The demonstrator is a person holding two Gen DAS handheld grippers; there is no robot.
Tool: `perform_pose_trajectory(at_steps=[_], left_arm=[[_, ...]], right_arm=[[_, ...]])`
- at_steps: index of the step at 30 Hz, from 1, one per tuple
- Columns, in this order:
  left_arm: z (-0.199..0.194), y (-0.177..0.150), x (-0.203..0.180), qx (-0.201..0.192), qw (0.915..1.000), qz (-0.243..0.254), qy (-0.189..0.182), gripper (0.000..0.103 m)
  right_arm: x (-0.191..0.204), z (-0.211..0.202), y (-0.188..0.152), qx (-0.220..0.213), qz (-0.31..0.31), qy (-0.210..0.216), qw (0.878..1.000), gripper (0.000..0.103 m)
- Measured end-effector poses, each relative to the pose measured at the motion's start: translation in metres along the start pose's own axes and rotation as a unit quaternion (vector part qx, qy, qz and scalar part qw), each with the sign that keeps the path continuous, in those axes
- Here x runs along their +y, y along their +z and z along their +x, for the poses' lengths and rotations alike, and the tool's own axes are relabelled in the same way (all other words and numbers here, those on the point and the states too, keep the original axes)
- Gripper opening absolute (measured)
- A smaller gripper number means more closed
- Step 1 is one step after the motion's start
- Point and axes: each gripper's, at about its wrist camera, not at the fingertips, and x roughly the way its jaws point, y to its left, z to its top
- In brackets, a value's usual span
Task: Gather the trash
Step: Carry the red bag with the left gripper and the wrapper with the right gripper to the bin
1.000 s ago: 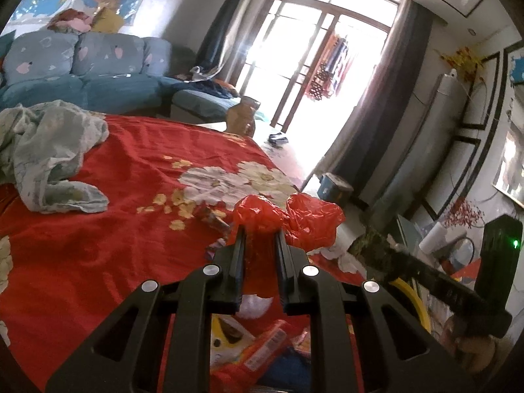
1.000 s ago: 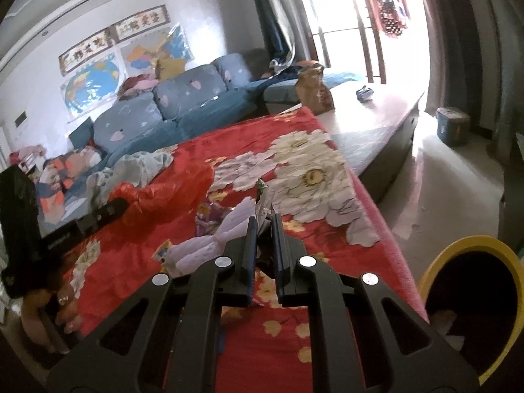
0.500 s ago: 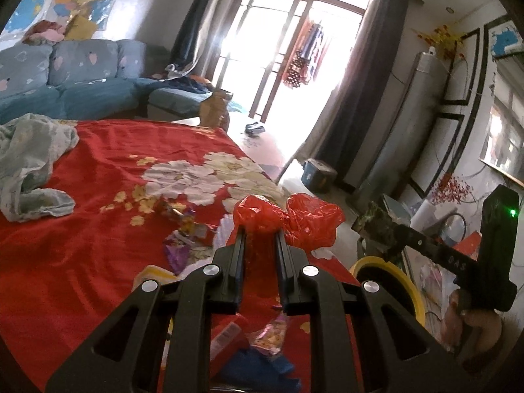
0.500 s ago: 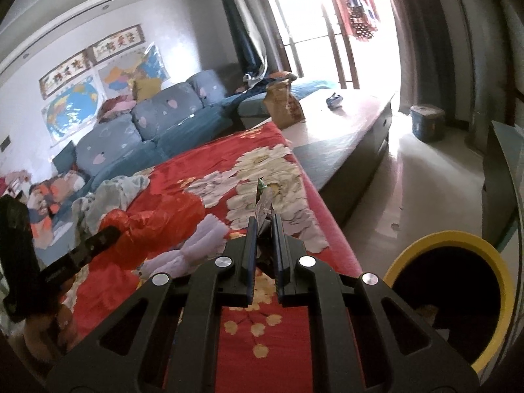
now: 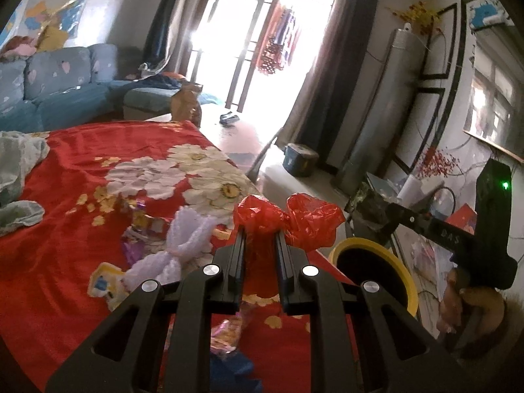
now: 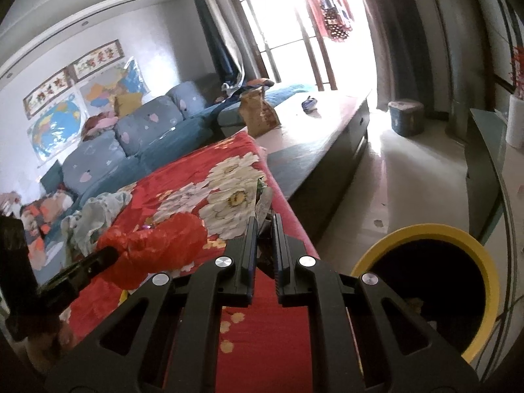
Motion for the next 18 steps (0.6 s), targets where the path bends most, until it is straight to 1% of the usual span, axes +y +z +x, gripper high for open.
perform_pose_trajectory(at_steps=[8,18], left_arm=[[0.014,-0.004,-0.023,0.015,0.9994,0.026,-0.016,0.016],[0.035,-0.014,-0.059,0.036,0.9964,0.064,-0.043,0.016]], right_arm=[[-0.026,-0.007,0.001,-0.010,0.025,-0.023,0.999,0.005],[-0.063,-0.017,0.000,-0.022,0.063,-0.053,0.996,0.005]])
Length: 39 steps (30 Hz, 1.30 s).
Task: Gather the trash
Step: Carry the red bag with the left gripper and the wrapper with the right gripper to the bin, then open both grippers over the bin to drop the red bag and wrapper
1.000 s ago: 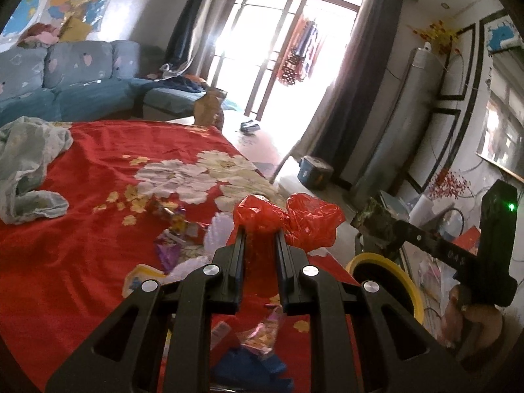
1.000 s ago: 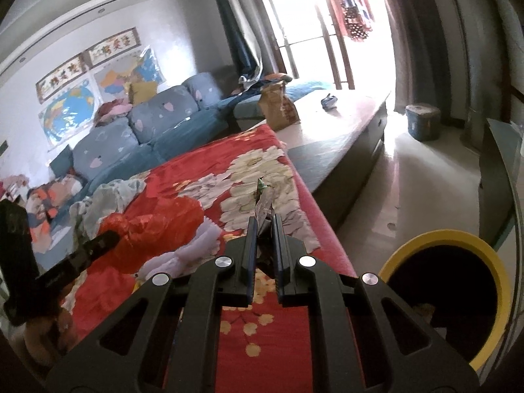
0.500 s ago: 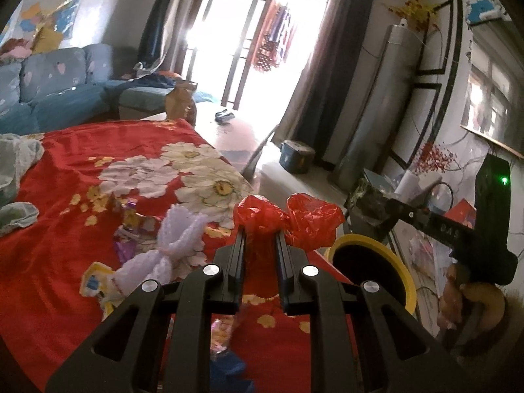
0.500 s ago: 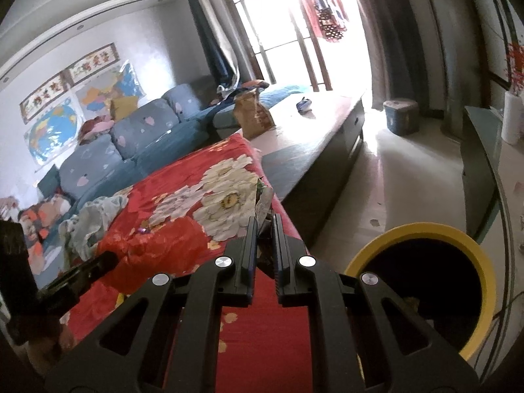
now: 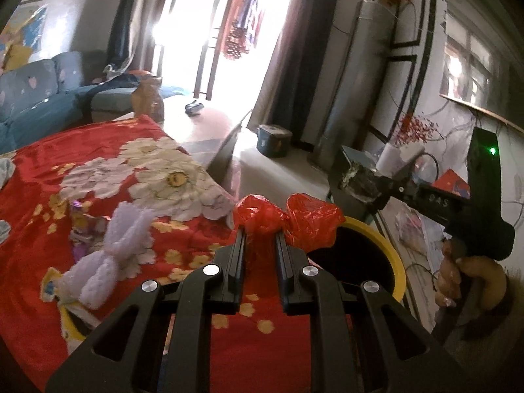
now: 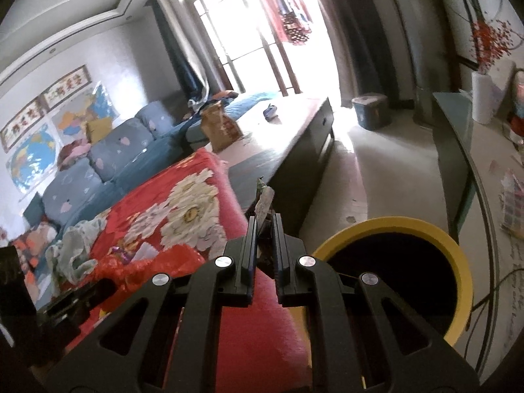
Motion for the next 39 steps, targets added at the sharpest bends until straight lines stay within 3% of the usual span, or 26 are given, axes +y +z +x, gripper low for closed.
perform_pose_trajectory(at_steps=[23,39], left_arm=[[0.054,-0.014,-0.067,0.046,0.9964,0.059,-0.040,0.016],[0.096,-0.029,-0.109,0.087,0.9894,0.101,-0.059,0.016]], right_arm=[[-0.075,-0.006,-0.005,-0.010,0.074,-0.061,0.995,0.005],[-0.120,0.004,-0.018,0.016,0.113,-0.088,0.990,0.006]])
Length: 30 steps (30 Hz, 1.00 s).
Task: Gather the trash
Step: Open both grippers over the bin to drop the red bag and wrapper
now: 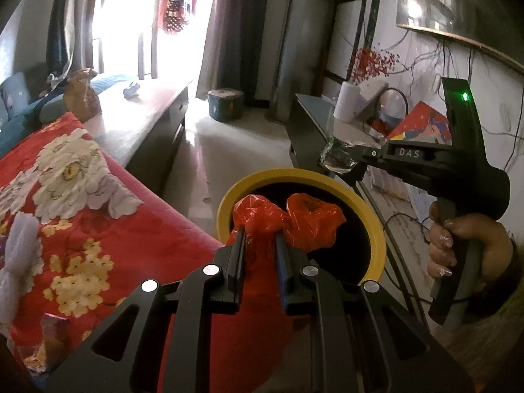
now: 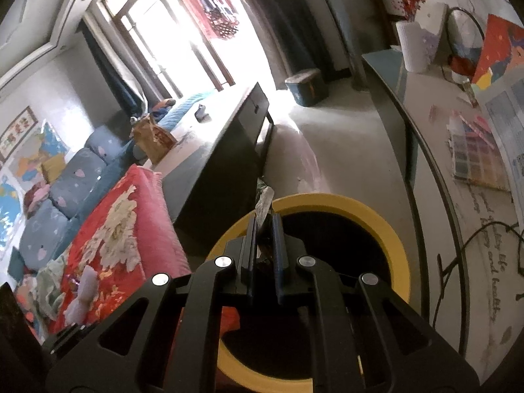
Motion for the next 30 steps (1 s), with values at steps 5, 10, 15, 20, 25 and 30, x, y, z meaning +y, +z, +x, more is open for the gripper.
perform_pose_trajectory(at_steps=[5,10,15,20,25,30], left_arm=[[0.016,0.000,-0.007,0.011,0.9999,0.009,-0.005,0.016],[0.029,0.003,-0.008,0.006,0.9999,0.001,-0.010,0.048],[0.025,0.007,0.002,-0.006,0.9996,-0.021,-0.016,0.082],[0.012,0.007,0.011,-0.023,0.9991,-0.035,0.002,0.090],[-0.003,0.007,0.020,-0.037,0.9981,-0.049,0.013,0.091],[-0.019,0.009,0.024,-0.057,0.9966,-0.055,0.024,0.092]], right_arm=[[-0.012,0.006,-0.001,0.007,0.012,-0.005,1.000,0.006],[-0.023,0.012,-0.002,0.020,0.027,-0.004,0.999,0.020],[-0.027,0.015,-0.004,0.024,0.035,-0.017,0.999,0.040],[-0.019,0.013,-0.005,0.022,0.025,-0.017,0.999,0.047],[-0.010,0.010,-0.007,0.019,0.014,-0.011,1.000,0.054],[0.002,0.004,-0.007,0.012,0.003,-0.007,1.000,0.058]])
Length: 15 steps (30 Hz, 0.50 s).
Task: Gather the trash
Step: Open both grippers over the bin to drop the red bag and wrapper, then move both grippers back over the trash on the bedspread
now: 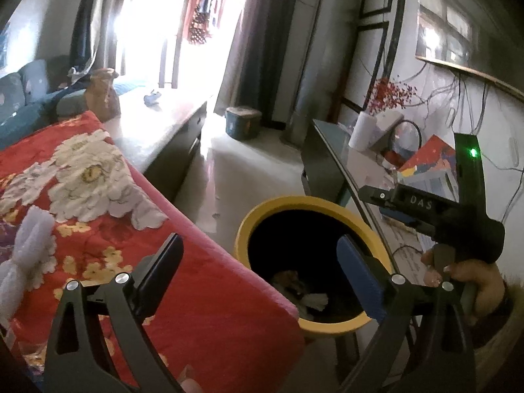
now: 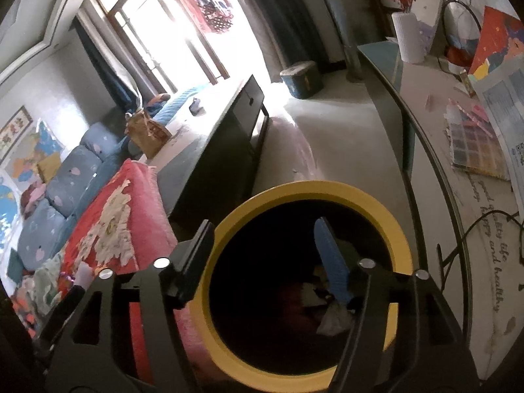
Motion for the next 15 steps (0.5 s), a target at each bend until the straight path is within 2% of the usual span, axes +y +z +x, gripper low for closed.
perform_pose_trajectory(at_steps=[15], left_arm=[[-0.044,0.003,0.032,-0.044,0.9978,-0.027,0.041,0.092]], right_arm=[[0.046,-0.021,-0.003,-0.021,-0.050,0.031,0.998,0.062]])
